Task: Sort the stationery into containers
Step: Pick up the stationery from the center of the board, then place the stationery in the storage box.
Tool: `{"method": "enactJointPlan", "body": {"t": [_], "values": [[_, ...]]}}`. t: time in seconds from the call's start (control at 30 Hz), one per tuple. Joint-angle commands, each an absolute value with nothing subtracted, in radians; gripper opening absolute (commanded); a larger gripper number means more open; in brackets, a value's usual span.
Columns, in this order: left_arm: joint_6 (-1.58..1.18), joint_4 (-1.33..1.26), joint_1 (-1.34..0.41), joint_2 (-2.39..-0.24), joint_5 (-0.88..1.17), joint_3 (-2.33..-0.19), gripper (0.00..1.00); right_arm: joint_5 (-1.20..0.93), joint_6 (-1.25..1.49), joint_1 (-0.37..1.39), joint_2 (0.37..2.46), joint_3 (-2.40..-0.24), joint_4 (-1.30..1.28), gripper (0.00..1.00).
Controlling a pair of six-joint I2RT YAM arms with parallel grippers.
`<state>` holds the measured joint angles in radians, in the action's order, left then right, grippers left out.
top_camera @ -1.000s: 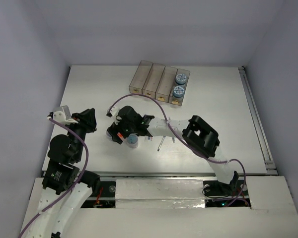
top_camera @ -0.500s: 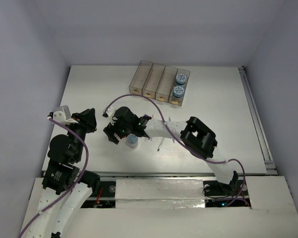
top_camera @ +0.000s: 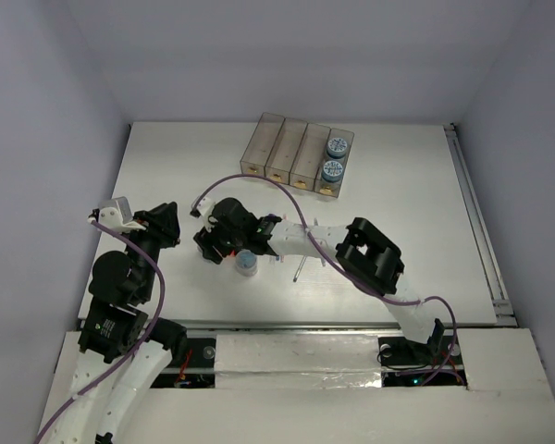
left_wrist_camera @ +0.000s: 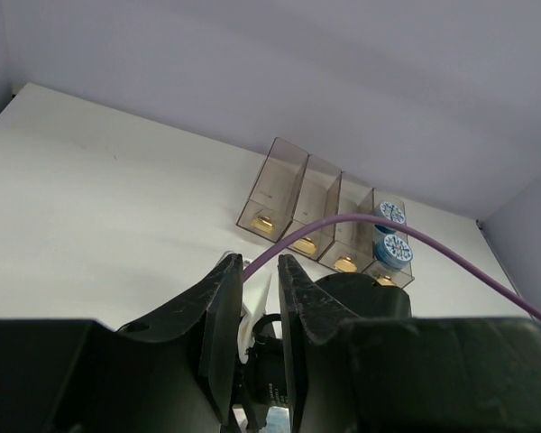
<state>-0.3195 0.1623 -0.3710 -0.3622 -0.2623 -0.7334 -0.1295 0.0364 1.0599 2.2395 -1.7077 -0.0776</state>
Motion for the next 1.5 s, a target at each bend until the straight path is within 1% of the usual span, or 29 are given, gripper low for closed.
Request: {"method": "enactJointPlan", "body": {"t": [0.0,0.17,0.3,0.43,0.53,0.73,0.87,0.97,1.0,1.03,1.07,1.13,1.33,1.47], "values": [[-0.316,0.127,-0.367,-0.351,-0.253,-0.75,0.2,-0.136,0.048,1.066,2.246,-1.759,-0.031,0.57],[-0.316,0.129,-0.367,-0.347,-0.258,-0.75,0.2,-0.127,0.081,1.066,2.195,-1.746,0.055,0.51],[-0.318,0.129,-0.367,-0.35,-0.256,-0.75,0.2,-0.071,0.074,1.066,2.152,-1.799,0.081,0.5],[-0.319,0.129,-0.367,-0.351,-0.252,-0.752,0.2,-0.069,0.101,1.006,2.122,-1.865,0.106,0.46],[-0.321,0.121,-0.367,-0.354,-0.232,-0.746,0.2,-0.074,0.129,0.933,2.137,-1.931,0.091,0.45],[-0.321,0.121,-0.367,-0.354,-0.229,-0.746,0.21,-0.046,0.129,0.805,2.22,-2.074,0.054,0.45],[-0.319,0.12,-0.367,-0.365,-0.227,-0.746,0.21,0.069,0.08,0.752,2.282,-2.157,0.057,0.45],[-0.316,0.12,-0.376,-0.371,-0.225,-0.746,0.21,0.129,0.074,0.706,2.377,-2.281,0.031,0.45],[-0.316,0.12,-0.376,-0.373,-0.227,-0.747,0.21,0.139,0.074,0.695,2.407,-2.322,0.02,0.45],[-0.316,0.121,-0.376,-0.374,-0.227,-0.747,0.21,0.144,0.074,0.684,2.437,-2.407,0.011,0.45],[-0.314,0.12,-0.376,-0.377,-0.226,-0.747,0.21,0.149,0.074,0.666,2.494,-2.446,0.003,0.45],[-0.314,0.118,-0.376,-0.383,-0.225,-0.747,0.21,0.163,0.077,0.657,2.535,-2.518,0.008,0.45],[-0.313,0.12,-0.376,-0.393,-0.225,-0.749,0.21,0.179,0.109,0.594,2.588,-2.514,0.067,0.45],[-0.311,0.12,-0.376,-0.402,-0.222,-0.75,0.21,0.179,0.112,0.584,2.602,-2.508,0.074,0.45]]}}
